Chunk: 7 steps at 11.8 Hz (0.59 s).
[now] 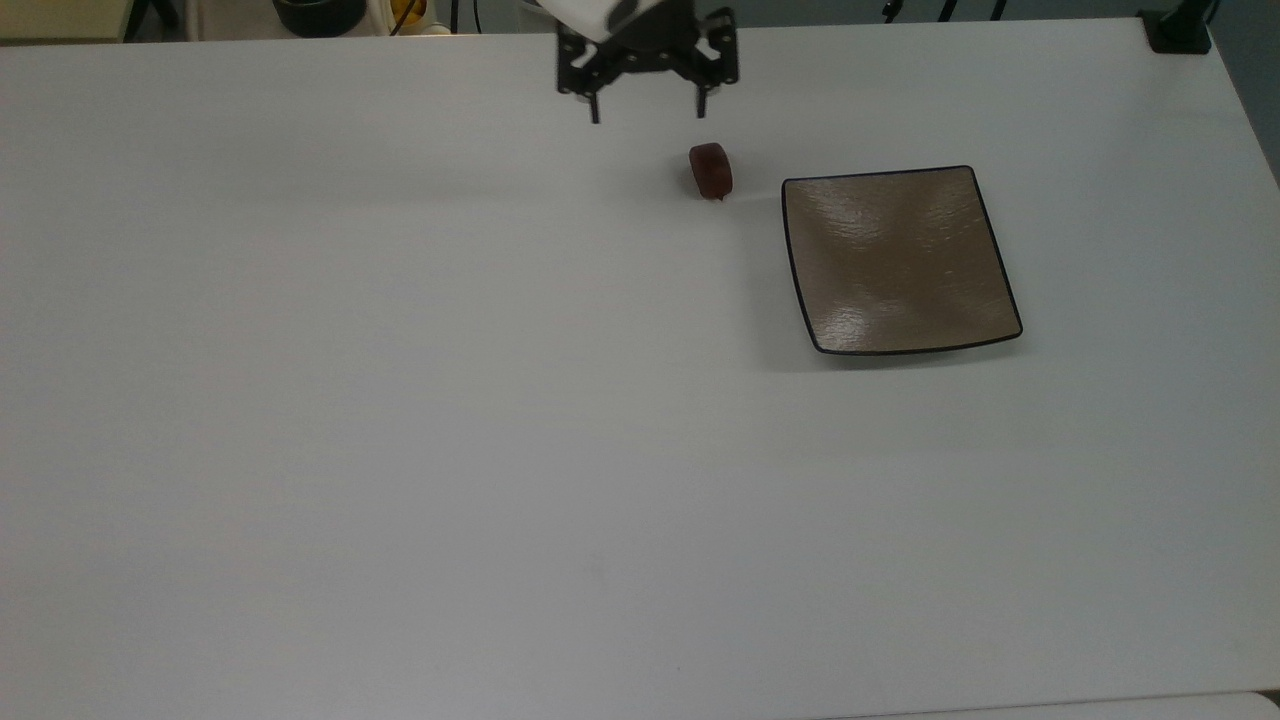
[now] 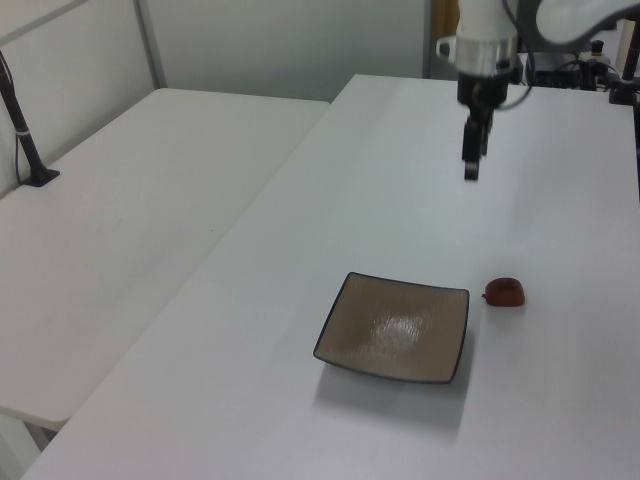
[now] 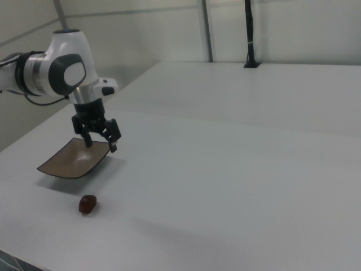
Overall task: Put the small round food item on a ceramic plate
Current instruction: 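Lower the gripper over the food item and close on it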
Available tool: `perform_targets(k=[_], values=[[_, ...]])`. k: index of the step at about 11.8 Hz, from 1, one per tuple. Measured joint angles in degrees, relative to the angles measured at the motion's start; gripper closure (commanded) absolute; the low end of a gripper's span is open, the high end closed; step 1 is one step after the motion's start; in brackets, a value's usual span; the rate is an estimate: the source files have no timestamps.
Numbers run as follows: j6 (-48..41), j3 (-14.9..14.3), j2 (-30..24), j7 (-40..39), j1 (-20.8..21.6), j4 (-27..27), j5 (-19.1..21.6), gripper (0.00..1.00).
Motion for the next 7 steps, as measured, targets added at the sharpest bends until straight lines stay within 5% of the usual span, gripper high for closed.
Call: perform_targets(k=[7], values=[[8.5,6.2,4.3,1.2,0.2,-8.5,0.7,0.0]])
